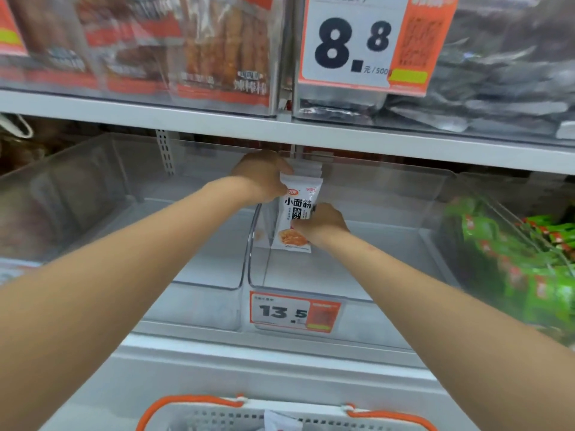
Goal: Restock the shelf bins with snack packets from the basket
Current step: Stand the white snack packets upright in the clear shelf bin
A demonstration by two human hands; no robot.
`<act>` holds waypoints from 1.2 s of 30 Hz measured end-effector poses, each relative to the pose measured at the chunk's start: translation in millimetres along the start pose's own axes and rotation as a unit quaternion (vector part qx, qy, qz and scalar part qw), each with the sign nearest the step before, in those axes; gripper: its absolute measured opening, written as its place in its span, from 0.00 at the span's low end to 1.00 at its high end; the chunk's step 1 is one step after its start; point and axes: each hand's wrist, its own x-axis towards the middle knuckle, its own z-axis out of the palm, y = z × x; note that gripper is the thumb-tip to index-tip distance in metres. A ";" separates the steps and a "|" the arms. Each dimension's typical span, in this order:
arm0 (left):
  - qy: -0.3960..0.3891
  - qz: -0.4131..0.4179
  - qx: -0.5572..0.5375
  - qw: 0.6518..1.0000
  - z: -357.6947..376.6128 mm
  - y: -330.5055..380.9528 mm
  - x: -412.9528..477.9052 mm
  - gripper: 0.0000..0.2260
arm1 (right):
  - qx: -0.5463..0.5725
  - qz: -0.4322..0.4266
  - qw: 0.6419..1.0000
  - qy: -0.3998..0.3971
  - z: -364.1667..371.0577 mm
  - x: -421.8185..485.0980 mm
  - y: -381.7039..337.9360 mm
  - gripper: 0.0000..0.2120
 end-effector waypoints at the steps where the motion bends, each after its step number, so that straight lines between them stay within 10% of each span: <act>1: -0.002 -0.001 0.005 1.000 -0.5 1.0 -2.5 0.19 | 0.009 0.009 1.000 -0.003 -2.5 -2.9 0.6 0.07; 7: -0.021 -0.008 0.060 0.998 -1.3 10.6 -29.6 0.15 | 0.001 0.010 1.000 -0.002 -22.7 -35.1 2.5 0.28; 13: 0.052 0.050 0.123 0.990 4.9 30.2 -92.0 0.12 | -0.043 -0.099 0.992 0.061 -38.6 -84.0 10.4 0.18; 19: 0.052 0.020 0.121 0.991 -2.5 35.2 -97.4 0.12 | -0.056 -0.062 0.996 0.012 -50.7 -96.5 11.6 0.31; 36: -0.030 0.040 0.185 0.982 8.6 13.6 27.2 0.12 | -0.013 -0.002 0.998 -0.066 -16.6 1.0 14.8 0.09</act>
